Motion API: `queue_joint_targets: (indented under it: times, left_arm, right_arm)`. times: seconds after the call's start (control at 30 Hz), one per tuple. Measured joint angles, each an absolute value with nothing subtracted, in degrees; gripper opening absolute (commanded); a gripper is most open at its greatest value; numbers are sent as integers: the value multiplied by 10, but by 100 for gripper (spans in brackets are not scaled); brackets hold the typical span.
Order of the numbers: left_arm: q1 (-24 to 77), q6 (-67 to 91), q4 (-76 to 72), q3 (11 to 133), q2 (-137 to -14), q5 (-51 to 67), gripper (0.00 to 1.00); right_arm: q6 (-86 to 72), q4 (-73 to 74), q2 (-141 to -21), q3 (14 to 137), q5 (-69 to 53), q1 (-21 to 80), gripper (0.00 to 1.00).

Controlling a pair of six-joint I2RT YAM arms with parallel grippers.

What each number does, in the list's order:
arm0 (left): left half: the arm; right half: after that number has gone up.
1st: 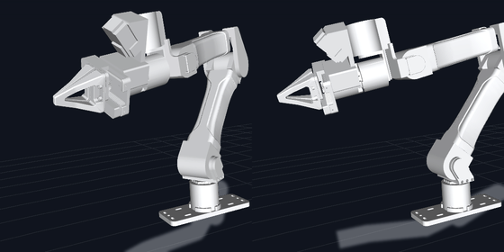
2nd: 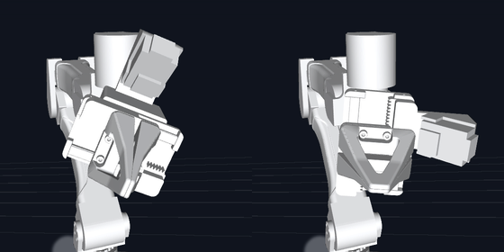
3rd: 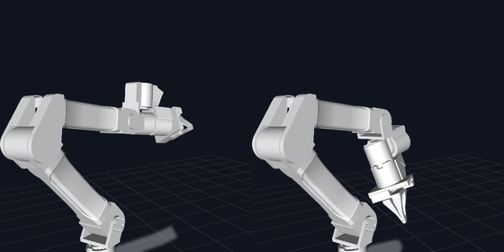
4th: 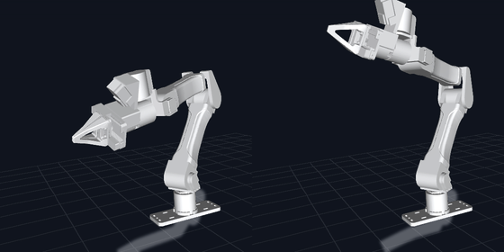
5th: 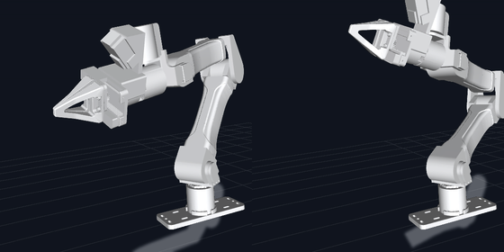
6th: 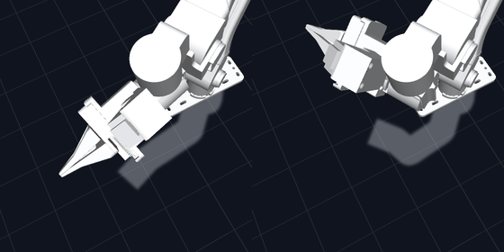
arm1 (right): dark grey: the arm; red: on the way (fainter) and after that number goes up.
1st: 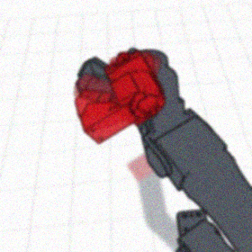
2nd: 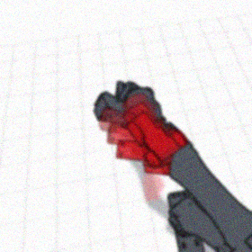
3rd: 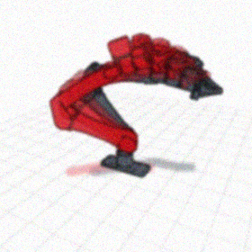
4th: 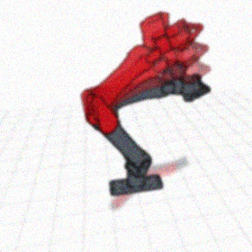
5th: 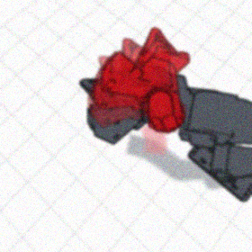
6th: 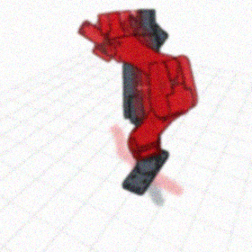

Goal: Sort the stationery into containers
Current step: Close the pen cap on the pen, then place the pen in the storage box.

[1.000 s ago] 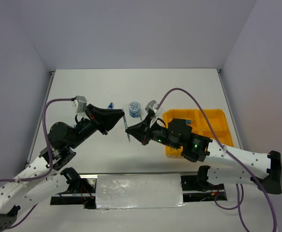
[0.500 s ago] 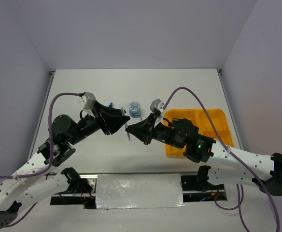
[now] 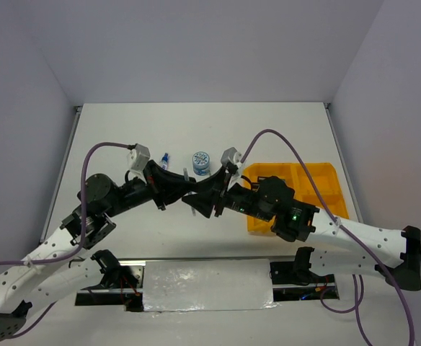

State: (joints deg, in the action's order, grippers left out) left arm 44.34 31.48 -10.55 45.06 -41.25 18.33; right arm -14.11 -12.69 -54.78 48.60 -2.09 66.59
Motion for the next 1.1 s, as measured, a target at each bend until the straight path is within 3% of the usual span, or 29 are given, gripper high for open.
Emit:
queue_joint_targets:
  times: [0.07,0.1,0.13,0.17,0.3,0.4,0.47,0.53,0.67,0.87,1.03,1.1]
  left_arm:
    - [443,315,-110,444,-408,193,0]
    - [443,316,-112,444,-406,197,0]
    - [442,318,-116,444,-405,200,0]
    - [441,317,-116,444,-402,199,0]
    - [438,318,-121,444,-389,195,4]
    - [438,317,-118,444,-388,191,16]
    - [438,315,-115,446,-388,188,27]
    - [438,313,-112,451,-389,186,55]
    - [440,310,-110,468,-395,168,68]
    - [441,302,-94,490,-398,145,67]
    - [441,300,-90,509,-397,133,59]
    - [441,301,-88,509,-398,132,50]
  right_arm:
    - [-146,-139,-556,488,-30,666,41]
    - [-148,-146,-561,489,-35,666,12]
    - [-146,-150,-567,490,-36,666,2]
    - [-151,-149,-570,491,-36,663,0]
    - [-152,-163,-580,502,-44,663,0]
    - [-152,-164,-582,503,-45,663,0]
    - [-152,-165,-582,503,-45,663,0]
    - [-156,-170,-582,503,-48,663,0]
    - [-158,-173,-582,503,-52,665,0]
    - [-159,-173,-582,503,-50,665,0]
    - [-158,-173,-582,503,-49,666,0]
    - [-158,-173,-582,503,-48,666,0]
